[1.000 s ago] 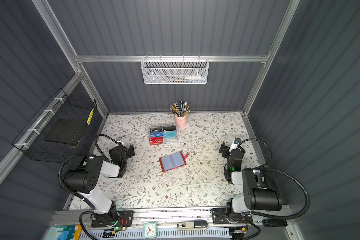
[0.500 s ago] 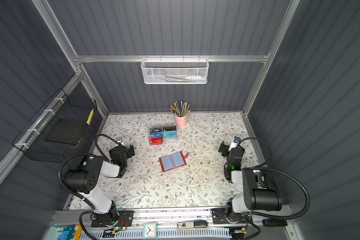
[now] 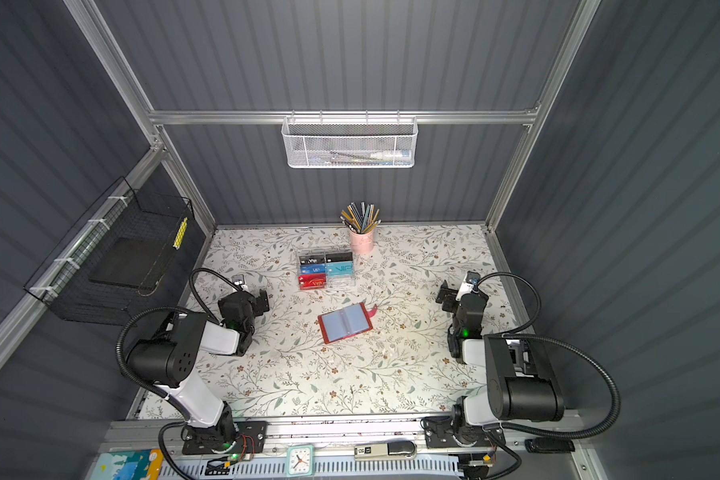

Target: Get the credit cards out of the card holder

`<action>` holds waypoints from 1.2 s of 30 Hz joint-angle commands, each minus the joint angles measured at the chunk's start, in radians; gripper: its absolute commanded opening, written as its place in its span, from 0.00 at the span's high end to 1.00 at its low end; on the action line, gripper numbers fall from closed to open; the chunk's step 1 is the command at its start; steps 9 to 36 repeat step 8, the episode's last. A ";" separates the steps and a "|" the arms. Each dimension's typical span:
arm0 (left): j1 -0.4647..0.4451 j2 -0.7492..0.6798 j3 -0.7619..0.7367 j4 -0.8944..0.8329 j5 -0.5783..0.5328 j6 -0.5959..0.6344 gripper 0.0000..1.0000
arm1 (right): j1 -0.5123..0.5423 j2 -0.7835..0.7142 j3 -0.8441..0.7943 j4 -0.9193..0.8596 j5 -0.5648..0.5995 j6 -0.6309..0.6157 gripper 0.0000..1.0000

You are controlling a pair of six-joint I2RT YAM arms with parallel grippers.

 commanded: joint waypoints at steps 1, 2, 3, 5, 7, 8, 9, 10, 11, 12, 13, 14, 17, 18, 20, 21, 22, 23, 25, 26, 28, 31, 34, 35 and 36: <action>0.005 0.000 0.009 0.034 0.006 0.005 0.00 | 0.005 0.009 0.015 -0.007 -0.012 -0.013 0.01; 0.005 -0.001 0.010 0.034 0.006 0.004 0.00 | 0.005 0.009 0.014 -0.006 -0.012 -0.013 0.01; 0.005 -0.001 0.009 0.034 0.005 0.005 0.00 | 0.005 0.008 0.010 -0.002 -0.011 -0.014 0.01; 0.005 0.000 0.009 0.034 0.006 0.004 0.00 | 0.006 0.008 0.005 0.007 -0.014 -0.016 0.01; 0.005 -0.001 0.009 0.034 0.006 0.005 0.00 | 0.008 0.002 -0.018 0.047 -0.044 -0.026 0.01; 0.005 -0.001 0.009 0.034 0.006 0.004 0.00 | 0.008 0.004 -0.032 0.076 -0.055 -0.032 0.01; 0.005 -0.001 0.009 0.034 0.006 0.004 0.00 | 0.008 0.004 -0.032 0.076 -0.055 -0.032 0.01; 0.005 -0.001 0.009 0.034 0.006 0.004 0.00 | 0.008 0.004 -0.032 0.076 -0.055 -0.032 0.01; 0.005 -0.001 0.009 0.034 0.006 0.004 0.00 | 0.008 0.004 -0.032 0.076 -0.055 -0.032 0.01; 0.005 -0.001 0.009 0.034 0.006 0.004 0.00 | 0.008 0.004 -0.032 0.076 -0.055 -0.032 0.01; 0.005 -0.001 0.009 0.034 0.006 0.004 0.00 | 0.008 0.004 -0.032 0.076 -0.055 -0.032 0.01; 0.005 -0.001 0.009 0.034 0.006 0.004 0.00 | 0.008 0.004 -0.032 0.076 -0.055 -0.032 0.01; 0.005 -0.001 0.009 0.034 0.006 0.004 0.00 | 0.008 0.004 -0.032 0.076 -0.055 -0.032 0.01; 0.005 -0.001 0.009 0.034 0.006 0.004 0.00 | 0.008 0.004 -0.032 0.076 -0.055 -0.032 0.01; 0.005 -0.001 0.009 0.034 0.006 0.004 0.00 | 0.008 0.004 -0.032 0.076 -0.055 -0.032 0.01; 0.005 -0.001 0.009 0.034 0.006 0.004 0.00 | 0.008 0.004 -0.032 0.076 -0.055 -0.032 0.01; 0.005 -0.001 0.009 0.034 0.006 0.004 0.00 | 0.008 0.004 -0.032 0.076 -0.055 -0.032 0.01; 0.005 -0.001 0.009 0.034 0.006 0.004 0.00 | 0.008 0.004 -0.032 0.076 -0.055 -0.032 0.01; 0.005 -0.001 0.009 0.034 0.006 0.004 0.00 | 0.008 0.004 -0.032 0.076 -0.055 -0.032 0.01; 0.005 -0.001 0.009 0.034 0.006 0.004 0.00 | 0.008 0.004 -0.032 0.076 -0.055 -0.032 0.01; 0.005 -0.001 0.009 0.034 0.006 0.004 0.00 | 0.008 0.004 -0.032 0.076 -0.055 -0.032 0.01; 0.005 -0.001 0.009 0.034 0.006 0.004 0.00 | 0.008 0.004 -0.032 0.076 -0.055 -0.032 0.01; 0.005 -0.001 0.009 0.034 0.006 0.004 0.00 | 0.008 0.004 -0.032 0.076 -0.055 -0.032 0.01; 0.005 -0.001 0.009 0.034 0.006 0.004 0.00 | 0.008 0.004 -0.032 0.076 -0.055 -0.032 0.01; 0.005 -0.001 0.009 0.034 0.006 0.004 0.00 | 0.008 0.004 -0.032 0.076 -0.055 -0.032 0.01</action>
